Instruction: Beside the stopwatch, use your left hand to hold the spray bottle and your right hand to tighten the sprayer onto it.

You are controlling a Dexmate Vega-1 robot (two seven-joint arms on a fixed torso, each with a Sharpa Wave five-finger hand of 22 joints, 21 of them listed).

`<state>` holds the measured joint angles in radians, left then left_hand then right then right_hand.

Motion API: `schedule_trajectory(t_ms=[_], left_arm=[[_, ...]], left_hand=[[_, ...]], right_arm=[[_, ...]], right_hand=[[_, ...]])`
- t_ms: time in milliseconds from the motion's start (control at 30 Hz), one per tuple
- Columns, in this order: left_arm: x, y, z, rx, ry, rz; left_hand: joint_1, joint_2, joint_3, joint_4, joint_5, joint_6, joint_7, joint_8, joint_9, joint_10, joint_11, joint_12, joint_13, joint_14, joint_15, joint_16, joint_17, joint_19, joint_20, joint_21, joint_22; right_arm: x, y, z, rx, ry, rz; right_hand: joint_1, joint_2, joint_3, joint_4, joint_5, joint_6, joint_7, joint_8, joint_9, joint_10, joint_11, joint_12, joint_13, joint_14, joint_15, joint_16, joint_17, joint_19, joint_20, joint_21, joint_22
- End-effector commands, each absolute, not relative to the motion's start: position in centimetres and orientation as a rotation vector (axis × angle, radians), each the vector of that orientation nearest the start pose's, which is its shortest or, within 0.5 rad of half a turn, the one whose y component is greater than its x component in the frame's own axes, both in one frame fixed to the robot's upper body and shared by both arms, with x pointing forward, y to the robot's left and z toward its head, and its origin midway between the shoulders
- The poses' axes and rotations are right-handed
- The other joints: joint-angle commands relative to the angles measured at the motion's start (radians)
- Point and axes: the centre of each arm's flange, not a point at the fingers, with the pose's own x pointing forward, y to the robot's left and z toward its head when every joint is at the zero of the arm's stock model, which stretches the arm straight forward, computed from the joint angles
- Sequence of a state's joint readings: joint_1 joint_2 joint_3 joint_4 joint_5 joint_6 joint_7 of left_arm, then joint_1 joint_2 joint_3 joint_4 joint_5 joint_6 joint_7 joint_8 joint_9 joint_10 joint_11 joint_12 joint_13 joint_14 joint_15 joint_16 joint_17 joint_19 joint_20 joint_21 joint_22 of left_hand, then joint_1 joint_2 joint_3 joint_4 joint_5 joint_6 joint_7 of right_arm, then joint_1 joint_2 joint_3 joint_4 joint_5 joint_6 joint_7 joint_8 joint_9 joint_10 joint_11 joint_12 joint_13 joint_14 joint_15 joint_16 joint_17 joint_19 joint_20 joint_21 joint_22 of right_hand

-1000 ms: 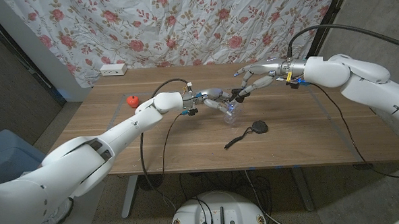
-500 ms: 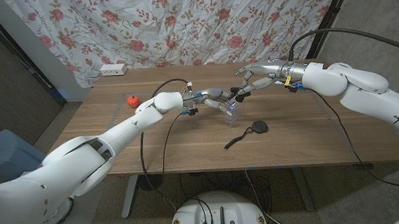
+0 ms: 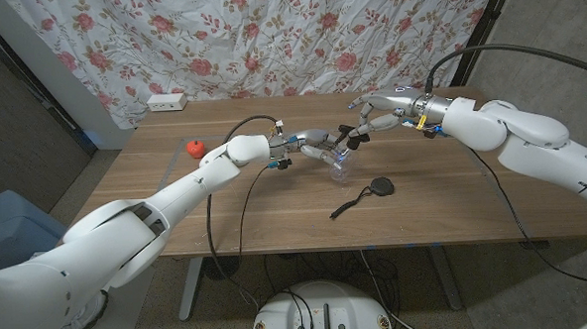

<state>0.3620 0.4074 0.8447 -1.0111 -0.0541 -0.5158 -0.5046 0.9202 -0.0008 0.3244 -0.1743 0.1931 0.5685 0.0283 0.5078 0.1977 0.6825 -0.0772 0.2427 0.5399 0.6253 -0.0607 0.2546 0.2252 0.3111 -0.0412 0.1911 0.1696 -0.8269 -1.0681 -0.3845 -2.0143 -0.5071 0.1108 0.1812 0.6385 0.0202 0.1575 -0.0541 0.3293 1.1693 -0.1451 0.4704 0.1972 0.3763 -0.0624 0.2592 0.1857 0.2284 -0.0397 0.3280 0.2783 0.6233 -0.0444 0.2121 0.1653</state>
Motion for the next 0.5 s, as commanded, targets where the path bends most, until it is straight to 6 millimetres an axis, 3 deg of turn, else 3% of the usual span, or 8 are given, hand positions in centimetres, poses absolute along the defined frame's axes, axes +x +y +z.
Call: schedule_trajectory(t_ms=[33,500], left_arm=[[65.53,7.92,2.26,1.003,-0.702,-0.908],[65.57,7.83,2.30,1.003,-0.701,-0.906]], left_hand=[[0.052,0.093,0.015,0.006,0.006,0.128,-0.085,0.364,0.005,0.109,-0.097,0.005,0.004,0.010,-0.130,-0.005,0.004,-0.002,-0.066,0.001,0.002],[0.051,0.093,0.017,0.007,0.006,0.129,-0.086,0.364,0.005,0.115,-0.097,0.006,0.004,0.011,-0.129,-0.006,0.004,-0.002,-0.066,0.002,0.002]], right_arm=[[49.99,-22.26,8.31,-1.728,-0.891,0.092],[49.91,-21.69,7.75,-1.717,-0.876,0.058]], right_hand=[[0.005,0.008,0.001,-0.009,-0.005,0.035,0.003,0.014,0.003,0.029,-0.005,0.006,0.002,0.023,-0.044,0.006,0.000,0.015,-0.004,0.004,0.006],[0.015,0.014,0.004,-0.022,-0.021,0.093,0.008,0.035,0.007,0.074,-0.010,0.005,0.001,0.049,-0.043,0.011,-0.002,0.019,-0.019,-0.002,0.007]])
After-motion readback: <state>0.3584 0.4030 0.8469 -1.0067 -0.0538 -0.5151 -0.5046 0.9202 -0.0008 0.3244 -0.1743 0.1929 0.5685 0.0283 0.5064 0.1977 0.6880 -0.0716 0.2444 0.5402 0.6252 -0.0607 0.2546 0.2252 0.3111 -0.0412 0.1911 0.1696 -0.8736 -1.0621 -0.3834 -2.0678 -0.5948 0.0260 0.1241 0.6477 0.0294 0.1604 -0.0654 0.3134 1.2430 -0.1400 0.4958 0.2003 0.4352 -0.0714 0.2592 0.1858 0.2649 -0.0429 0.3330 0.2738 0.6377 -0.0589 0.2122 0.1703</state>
